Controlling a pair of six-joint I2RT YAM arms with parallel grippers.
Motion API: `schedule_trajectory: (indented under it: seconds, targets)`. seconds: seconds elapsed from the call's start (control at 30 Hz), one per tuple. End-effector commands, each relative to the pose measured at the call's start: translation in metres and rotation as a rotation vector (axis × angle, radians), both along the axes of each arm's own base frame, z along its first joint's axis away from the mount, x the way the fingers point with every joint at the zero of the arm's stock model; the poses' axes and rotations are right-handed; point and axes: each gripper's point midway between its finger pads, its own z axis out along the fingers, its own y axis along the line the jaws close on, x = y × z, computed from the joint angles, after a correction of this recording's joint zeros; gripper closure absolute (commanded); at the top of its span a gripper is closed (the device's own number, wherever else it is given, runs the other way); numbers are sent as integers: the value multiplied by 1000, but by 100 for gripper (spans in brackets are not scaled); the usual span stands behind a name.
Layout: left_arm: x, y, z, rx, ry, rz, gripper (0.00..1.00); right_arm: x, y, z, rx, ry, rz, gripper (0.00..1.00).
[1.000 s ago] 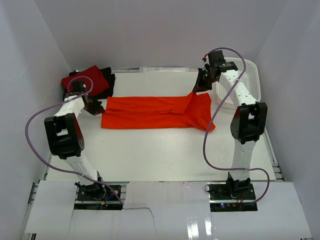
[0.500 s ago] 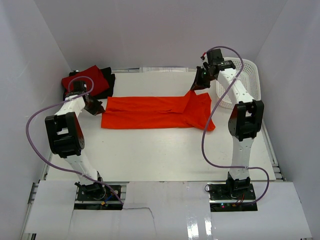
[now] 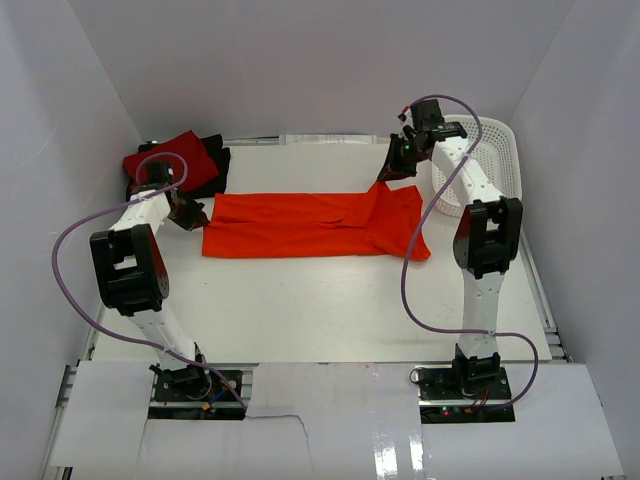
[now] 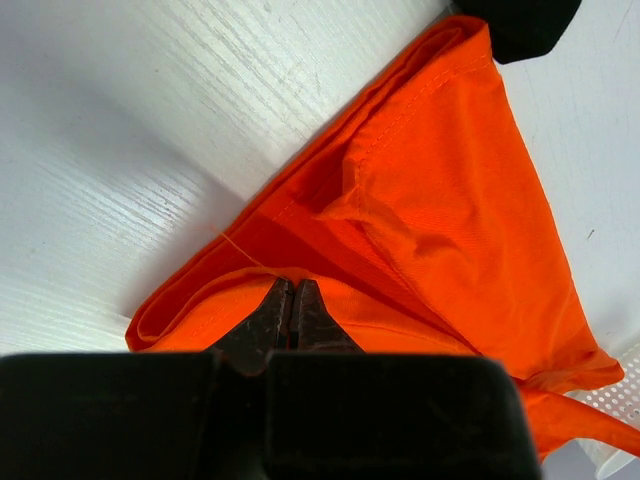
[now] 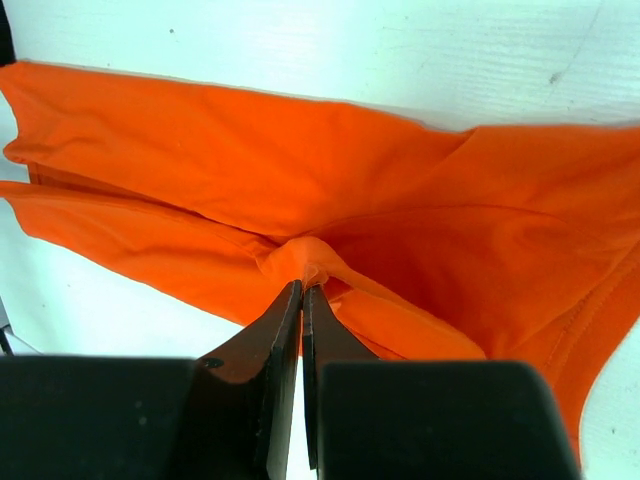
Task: Fold and stack the t-shirts
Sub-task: Fold the other side of the tshirt into a rectangle
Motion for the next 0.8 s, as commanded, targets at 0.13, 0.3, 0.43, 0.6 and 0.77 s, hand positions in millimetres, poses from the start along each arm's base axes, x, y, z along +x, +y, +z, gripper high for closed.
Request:
schedule_trajectory:
  seconds: [0.13, 0.3, 0.43, 0.6, 0.77]
  targets:
    - [5, 4, 5, 30, -24, 4, 100, 30, 14, 21, 81, -114, 32, 92]
    - [3, 4, 4, 35, -20, 4, 100, 36, 18, 23, 101, -127, 46, 92]
    - [1, 4, 2, 30, -13, 3, 100, 36, 23, 28, 129, -146, 68, 92]
    - [-1, 2, -2, 23, -5, -8, 100, 35, 25, 25, 138, -162, 88, 85]
    - [-4, 3, -2, 31, -8, -3, 96, 33, 35, 47, 210, -274, 146, 73]
